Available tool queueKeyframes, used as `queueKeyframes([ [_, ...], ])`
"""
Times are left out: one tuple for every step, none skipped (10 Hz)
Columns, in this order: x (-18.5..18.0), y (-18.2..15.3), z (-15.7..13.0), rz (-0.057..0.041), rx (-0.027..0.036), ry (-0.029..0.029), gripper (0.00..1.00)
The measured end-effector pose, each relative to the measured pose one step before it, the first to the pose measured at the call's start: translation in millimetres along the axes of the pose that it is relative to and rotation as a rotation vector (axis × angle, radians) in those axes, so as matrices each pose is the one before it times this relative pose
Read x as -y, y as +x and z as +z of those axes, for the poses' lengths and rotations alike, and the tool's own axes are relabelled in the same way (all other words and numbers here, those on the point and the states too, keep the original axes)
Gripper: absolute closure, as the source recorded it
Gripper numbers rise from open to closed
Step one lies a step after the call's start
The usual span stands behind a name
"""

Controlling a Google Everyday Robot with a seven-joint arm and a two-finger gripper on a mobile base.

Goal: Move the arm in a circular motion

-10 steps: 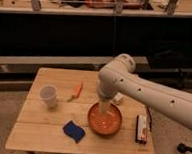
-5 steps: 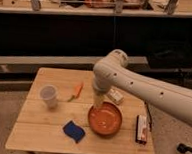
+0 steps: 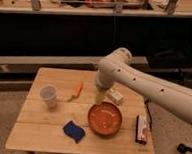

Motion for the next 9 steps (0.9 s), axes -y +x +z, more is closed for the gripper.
queueKeyframes([
  [6.45,2.41,3.02,0.01936,0.00122,-0.00054,0.20],
  [3.93,7.03,0.30,0.02069,0.00131,0.00074,0.20],
  [3.32,8.98,0.45,0.02170,-0.00056,0.00088,0.20],
  [2.54,7.37,-0.44,0.01862,0.00288,0.00085,0.20],
  [2.46,2.40,1.44,0.01204,0.00559,-0.00113,0.20],
  [2.90,1.58,0.52,0.00862,0.00227,-0.00089,0.20],
  [3.67,5.19,1.03,0.01436,-0.00470,-0.00448,0.20],
  [3.05,6.91,1.02,0.01733,-0.00565,-0.00709,0.20],
  [0.64,9.23,-0.71,0.01450,-0.00333,-0.00379,0.20],
])
